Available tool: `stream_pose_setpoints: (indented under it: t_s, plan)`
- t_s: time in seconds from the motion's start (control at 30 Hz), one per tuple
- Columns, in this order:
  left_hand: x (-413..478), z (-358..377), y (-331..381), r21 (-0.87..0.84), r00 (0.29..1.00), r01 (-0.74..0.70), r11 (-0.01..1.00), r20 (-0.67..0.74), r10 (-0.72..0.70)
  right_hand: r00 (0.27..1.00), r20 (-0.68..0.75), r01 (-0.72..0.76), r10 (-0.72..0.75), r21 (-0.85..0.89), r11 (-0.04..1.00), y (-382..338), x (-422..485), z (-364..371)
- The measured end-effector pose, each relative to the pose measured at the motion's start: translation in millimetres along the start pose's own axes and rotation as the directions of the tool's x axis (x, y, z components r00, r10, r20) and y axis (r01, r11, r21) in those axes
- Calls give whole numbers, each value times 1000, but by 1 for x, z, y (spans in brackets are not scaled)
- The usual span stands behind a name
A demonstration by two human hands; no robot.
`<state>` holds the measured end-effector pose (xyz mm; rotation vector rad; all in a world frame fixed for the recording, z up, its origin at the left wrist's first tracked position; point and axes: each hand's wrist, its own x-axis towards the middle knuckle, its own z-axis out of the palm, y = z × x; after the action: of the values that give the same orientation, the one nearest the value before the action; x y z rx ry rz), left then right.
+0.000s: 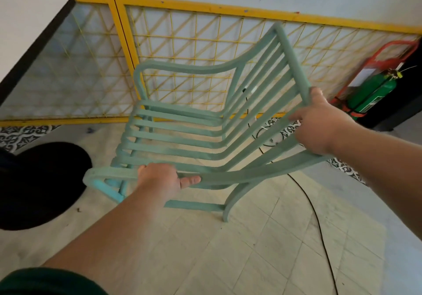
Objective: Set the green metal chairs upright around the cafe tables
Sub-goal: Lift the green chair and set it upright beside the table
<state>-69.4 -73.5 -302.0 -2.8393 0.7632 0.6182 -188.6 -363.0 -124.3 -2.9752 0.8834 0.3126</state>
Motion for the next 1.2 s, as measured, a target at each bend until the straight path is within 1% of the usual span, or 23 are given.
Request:
stream_pose_setpoints:
  t_s: [0.1, 0.2, 0.33, 0.5, 0.7, 0.87, 1.03, 1.1, 1.2]
  plan:
    - [-4, 2, 3, -15, 999, 41, 999, -3, -41, 999, 39, 29, -28, -18, 999, 0, 16, -3]
    - [-4, 1, 7, -27, 996, 87, 996, 22, -86, 998, 46, 40, -35, -114, 993, -1, 27, -6]
    - [-3, 0, 16, -61, 989, 146, 987, 18, -145, 999, 25, 48, -45, -120, 992, 2, 40, -10]
    - [4, -3, 20, -88, 986, 166, 982, 12, -166, 998, 14, 66, -65, -127, 990, 2, 58, -13]
    - [16, -1, 21, -82, 982, 190, 978, 22, -189, 998, 23, 64, -61, -191, 979, 2, 68, -14]
    - [19, 2, 17, -76, 985, 173, 982, 1, -174, 996, -14, 80, -89, -310, 947, -1, 65, -12]
    - [18, 6, 12, -150, 992, 125, 981, -3, -127, 994, -20, 86, -106, -449, 890, -5, 66, -7]
    - [18, 5, 10, -177, 994, 110, 978, 17, -109, 994, -12, 89, -106, -460, 884, -10, 65, -6]
    - [16, 4, 7, -186, 997, 77, 979, 46, -70, 995, 44, 99, -88, -462, 882, -15, 58, -12]
